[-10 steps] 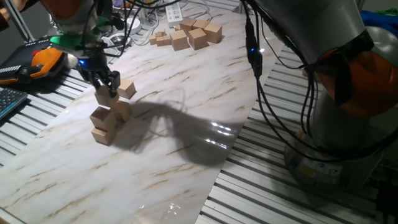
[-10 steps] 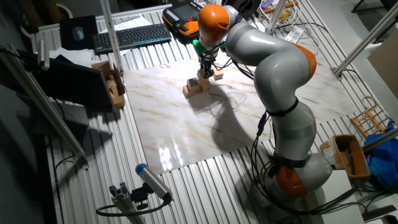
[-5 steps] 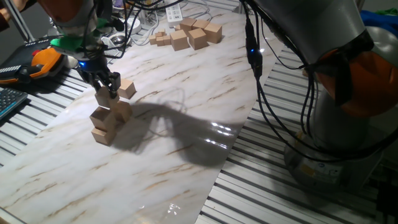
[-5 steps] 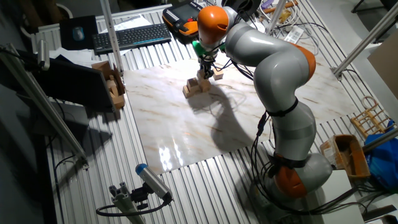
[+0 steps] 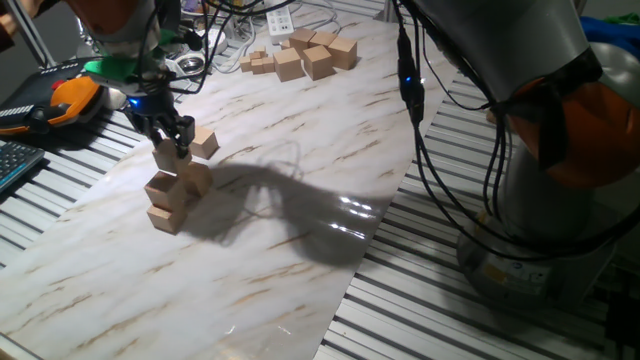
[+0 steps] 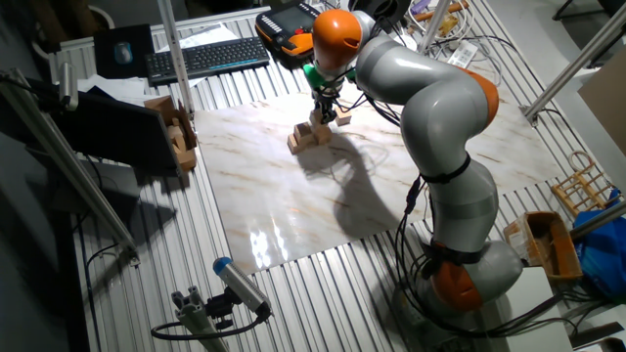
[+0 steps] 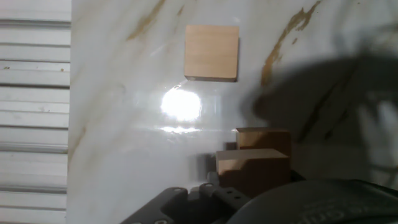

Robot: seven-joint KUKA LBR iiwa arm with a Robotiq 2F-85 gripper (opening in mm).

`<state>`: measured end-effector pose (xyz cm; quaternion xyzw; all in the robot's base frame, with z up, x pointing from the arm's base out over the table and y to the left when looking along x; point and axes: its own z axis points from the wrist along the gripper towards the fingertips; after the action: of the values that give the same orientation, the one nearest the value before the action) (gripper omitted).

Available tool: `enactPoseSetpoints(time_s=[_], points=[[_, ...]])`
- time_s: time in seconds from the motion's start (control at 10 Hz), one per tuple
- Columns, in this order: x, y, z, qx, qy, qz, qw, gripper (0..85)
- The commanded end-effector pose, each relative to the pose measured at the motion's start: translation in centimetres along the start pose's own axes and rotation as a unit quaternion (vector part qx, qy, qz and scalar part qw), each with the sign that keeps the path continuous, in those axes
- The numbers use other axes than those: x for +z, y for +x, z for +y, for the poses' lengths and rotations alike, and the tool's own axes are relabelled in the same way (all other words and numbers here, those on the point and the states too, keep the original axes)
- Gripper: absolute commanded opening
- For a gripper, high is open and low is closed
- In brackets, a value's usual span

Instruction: Stack the blocks into a pyramid shape

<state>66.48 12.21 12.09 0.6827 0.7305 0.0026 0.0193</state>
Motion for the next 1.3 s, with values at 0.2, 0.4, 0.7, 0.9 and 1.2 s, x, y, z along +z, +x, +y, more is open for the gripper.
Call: enactPoseSetpoints(time_s=[0.2,0.4,0.7,0.9,1.2], points=[[0.0,0.1,0.0,0.002,-0.002,-0.018,0.9998,0.0],[0.0,0.1,0.0,-0.008,0.003,-0.011,0.9999,0.0],[0.0,0.1,0.0,-0.007,0.003,-0.015,0.9999,0.0],[0.2,-0.3,-0.8,-0.007,0.006,-0.009,0.9999,0.0],[0.1,-0.3,-1.5,0.005,0.008,0.003,1.0,0.0]])
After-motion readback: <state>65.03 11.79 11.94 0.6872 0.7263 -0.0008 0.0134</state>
